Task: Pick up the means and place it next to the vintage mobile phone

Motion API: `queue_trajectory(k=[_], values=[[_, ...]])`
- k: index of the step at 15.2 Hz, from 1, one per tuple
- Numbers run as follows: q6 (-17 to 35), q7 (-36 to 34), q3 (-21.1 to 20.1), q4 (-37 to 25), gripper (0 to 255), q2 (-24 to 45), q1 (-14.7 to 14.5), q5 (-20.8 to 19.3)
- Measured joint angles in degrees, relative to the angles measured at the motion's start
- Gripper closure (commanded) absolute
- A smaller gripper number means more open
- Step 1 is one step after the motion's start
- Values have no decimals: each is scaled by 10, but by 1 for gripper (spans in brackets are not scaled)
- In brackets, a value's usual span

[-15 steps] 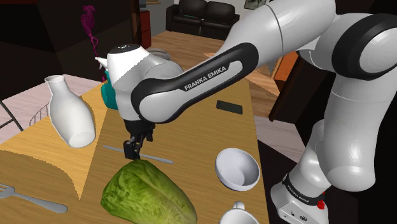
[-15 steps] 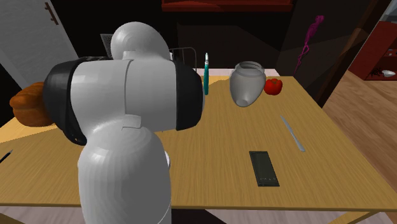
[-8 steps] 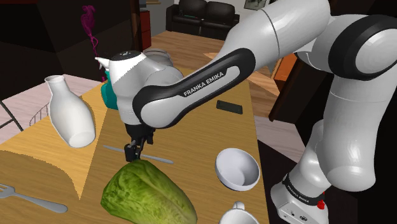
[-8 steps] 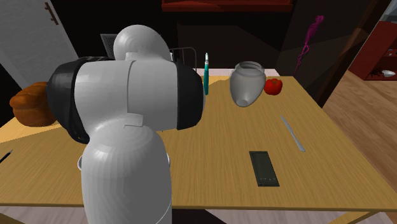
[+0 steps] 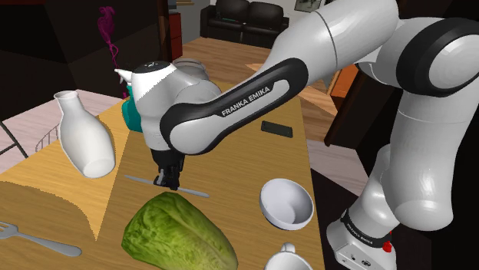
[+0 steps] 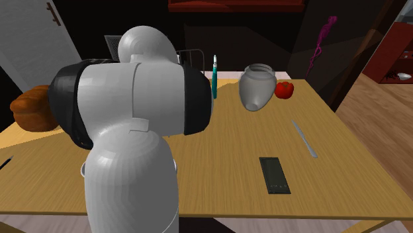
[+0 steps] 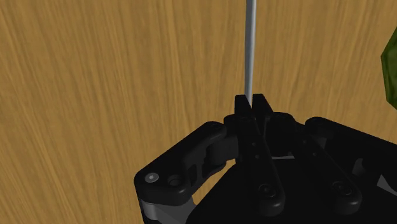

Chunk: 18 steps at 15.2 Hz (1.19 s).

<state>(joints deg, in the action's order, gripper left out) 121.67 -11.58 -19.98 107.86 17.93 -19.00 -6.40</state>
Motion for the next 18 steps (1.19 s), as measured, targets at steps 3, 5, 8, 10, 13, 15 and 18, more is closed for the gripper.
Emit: queue_trajectory(k=[3,5,8,10,13,15,18], values=[[0,0,0,0,255,0,0,0],[-3,1,0,-1,255,-2,0,1],[-20,3,-2,-9,255,-12,1,5],[-33,5,-3,-16,255,-18,2,8],[-54,7,-4,-30,255,-26,3,12],[-67,9,-5,-37,255,-32,4,15],[-84,12,-6,-44,255,-42,5,19]])
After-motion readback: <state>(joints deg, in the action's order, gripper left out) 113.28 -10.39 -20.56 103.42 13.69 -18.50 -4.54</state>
